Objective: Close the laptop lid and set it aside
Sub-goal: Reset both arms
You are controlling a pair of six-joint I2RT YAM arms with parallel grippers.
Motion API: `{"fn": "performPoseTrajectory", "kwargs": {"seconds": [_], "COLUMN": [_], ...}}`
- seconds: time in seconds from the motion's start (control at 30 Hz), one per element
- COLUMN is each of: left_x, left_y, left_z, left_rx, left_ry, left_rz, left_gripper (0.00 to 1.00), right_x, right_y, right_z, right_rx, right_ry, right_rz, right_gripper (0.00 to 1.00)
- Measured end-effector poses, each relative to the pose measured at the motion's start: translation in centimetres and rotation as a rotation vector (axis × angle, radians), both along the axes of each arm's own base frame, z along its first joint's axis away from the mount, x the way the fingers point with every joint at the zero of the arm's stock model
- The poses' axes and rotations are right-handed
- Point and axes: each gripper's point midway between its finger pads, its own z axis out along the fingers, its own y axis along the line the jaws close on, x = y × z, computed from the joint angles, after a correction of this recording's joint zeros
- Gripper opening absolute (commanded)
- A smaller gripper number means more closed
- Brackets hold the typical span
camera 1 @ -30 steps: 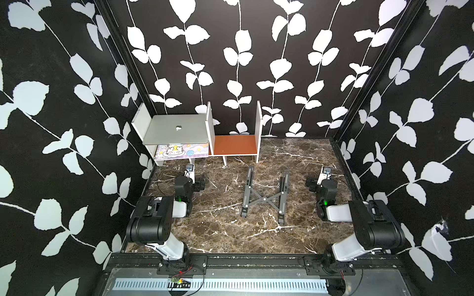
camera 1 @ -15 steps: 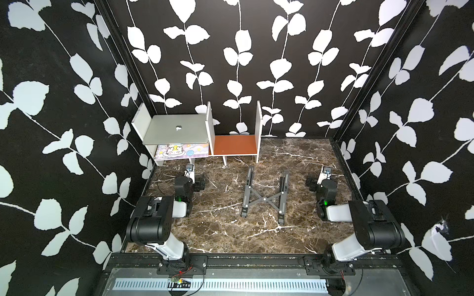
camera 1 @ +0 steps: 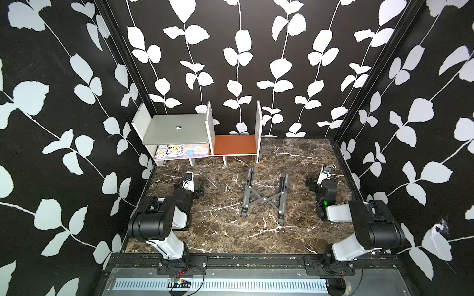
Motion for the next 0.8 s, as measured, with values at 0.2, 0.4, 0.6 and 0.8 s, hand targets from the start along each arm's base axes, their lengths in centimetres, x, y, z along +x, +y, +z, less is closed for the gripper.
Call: {"fn": "performPoseTrajectory", "kwargs": {"seconds": [0.2,0.4,0.6,0.8], "left_x": [0.09,0.10,0.11,0.12], "left_y": [0.11,0.12,0.12,0.10], "left_z": [0.48,0.58,0.66,0.70], "left_rx": [0.000,0.000,0.000,0.000], "left_ry": [-0.020,-0.024,-0.027,-0.029], "left_rz": [0.006,0.007,0.007,0.006], "left_gripper": [0.99,0.99,0.99,0.99], "right_x": [0.00,0.00,0.00,0.00], "right_y": [0.00,0.00,0.00,0.00], "right_z": [-0.01,-0.01,-0.01,0.00], "right_rx": [0.000,0.000,0.000,0.000], "right_ry": [0.000,0.000,0.000,0.000], "right_rz": [0.000,0.000,0.000,0.000], "right_gripper": [1.00,1.00,1.00,1.00]}}
